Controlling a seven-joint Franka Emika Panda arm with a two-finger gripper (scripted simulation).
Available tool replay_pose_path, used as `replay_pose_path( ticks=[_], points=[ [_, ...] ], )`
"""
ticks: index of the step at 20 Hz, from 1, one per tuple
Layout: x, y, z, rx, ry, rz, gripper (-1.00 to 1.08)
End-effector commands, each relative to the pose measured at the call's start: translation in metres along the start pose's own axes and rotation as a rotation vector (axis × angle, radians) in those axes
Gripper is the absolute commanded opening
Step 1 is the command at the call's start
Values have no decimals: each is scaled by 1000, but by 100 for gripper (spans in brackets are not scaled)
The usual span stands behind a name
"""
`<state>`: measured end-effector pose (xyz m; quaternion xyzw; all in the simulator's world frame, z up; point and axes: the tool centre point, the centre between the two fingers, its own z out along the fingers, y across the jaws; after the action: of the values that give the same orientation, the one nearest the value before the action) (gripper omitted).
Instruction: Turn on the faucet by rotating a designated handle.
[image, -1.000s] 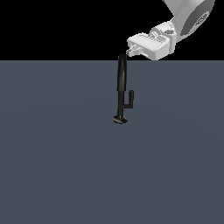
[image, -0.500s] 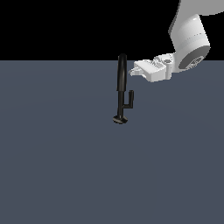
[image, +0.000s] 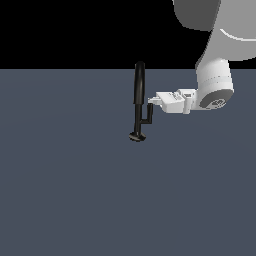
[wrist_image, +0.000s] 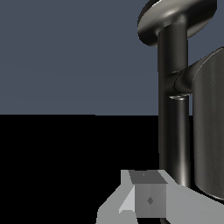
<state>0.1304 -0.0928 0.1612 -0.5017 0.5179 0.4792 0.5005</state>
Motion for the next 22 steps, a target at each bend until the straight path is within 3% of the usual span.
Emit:
replay_pose_path(
  ticks=[1,6,22],
  points=[
    [12,-1,1,28,-25,27,-100],
    [21,-1,2,48,-43,48,-100],
    [14,13,3,45,-41,44,-100]
  ],
)
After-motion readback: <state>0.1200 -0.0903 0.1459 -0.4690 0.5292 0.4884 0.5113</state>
